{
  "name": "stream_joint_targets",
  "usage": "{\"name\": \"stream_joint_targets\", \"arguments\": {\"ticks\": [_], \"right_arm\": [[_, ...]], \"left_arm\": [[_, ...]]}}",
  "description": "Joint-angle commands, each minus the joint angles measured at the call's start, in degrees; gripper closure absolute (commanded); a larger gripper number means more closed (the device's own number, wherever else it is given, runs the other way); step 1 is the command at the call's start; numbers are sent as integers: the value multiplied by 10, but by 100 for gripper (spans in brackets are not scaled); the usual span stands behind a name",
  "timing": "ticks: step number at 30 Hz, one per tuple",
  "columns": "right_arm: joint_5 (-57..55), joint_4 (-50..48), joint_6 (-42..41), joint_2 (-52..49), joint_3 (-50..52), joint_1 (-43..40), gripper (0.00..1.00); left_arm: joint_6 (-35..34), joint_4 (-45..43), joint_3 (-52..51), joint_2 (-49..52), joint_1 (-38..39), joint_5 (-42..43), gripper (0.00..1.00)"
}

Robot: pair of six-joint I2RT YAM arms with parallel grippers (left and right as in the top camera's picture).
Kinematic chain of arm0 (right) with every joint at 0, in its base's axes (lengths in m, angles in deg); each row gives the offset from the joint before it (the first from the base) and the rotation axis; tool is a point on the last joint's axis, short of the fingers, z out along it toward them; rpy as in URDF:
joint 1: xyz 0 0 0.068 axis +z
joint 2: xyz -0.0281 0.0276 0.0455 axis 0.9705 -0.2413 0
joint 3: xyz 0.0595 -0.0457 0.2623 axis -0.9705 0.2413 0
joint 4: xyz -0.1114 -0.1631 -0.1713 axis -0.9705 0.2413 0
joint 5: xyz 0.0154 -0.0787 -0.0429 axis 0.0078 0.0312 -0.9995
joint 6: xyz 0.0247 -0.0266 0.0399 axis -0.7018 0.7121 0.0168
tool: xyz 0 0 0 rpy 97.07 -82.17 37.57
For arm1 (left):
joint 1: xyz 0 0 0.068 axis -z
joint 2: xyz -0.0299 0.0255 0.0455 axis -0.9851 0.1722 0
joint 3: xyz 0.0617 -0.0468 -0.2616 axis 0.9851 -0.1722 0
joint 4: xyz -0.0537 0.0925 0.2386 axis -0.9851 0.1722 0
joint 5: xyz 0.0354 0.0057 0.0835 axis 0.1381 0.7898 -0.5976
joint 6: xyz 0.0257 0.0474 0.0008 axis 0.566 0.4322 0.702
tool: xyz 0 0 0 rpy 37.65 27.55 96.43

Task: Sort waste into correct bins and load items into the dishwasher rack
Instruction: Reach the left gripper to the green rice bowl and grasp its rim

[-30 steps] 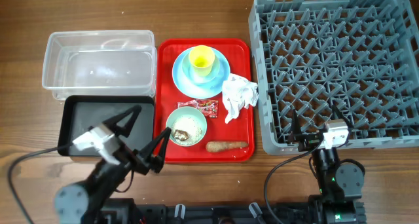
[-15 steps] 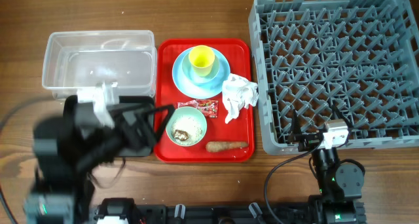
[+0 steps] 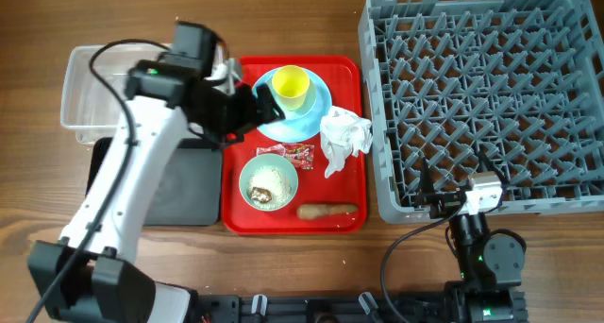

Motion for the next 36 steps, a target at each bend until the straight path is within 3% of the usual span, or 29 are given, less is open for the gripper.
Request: {"name": "stream_joint_targets", "arguments": {"ticks": [1, 2, 3, 4, 8, 12, 24, 26, 32, 36], "right_arm": [[-3, -2, 3, 2, 1, -2, 0], [-3, -2, 3, 2, 1, -2, 0], [-3, -2, 3, 2, 1, -2, 0], [-3, -2, 3, 2, 1, -2, 0], [-3, -2, 3, 2, 1, -2, 0], [-3, -2, 3, 2, 1, -2, 0], [-3, -2, 3, 2, 1, -2, 0], [-3, -2, 3, 2, 1, -2, 0], [-3, -2, 3, 2, 1, -2, 0], [-3, -2, 3, 2, 1, -1, 0]], "left_arm": [[-117, -4, 1, 3, 101, -237, 17], [-127, -10, -4, 3, 126, -261, 22], [-143, -25, -17, 4, 169, -286, 34], [-153, -37, -27, 4, 192, -293, 40], [-172, -91, -80, 10, 258, -324, 47], [-226, -98, -113, 23, 262, -346, 48], [-226, -155, -136, 101, 271, -329, 62], [-226, -154, -136, 108, 280, -329, 68], [-226, -159, -136, 146, 304, -344, 69], [-226, -160, -136, 146, 304, -368, 83]]}}
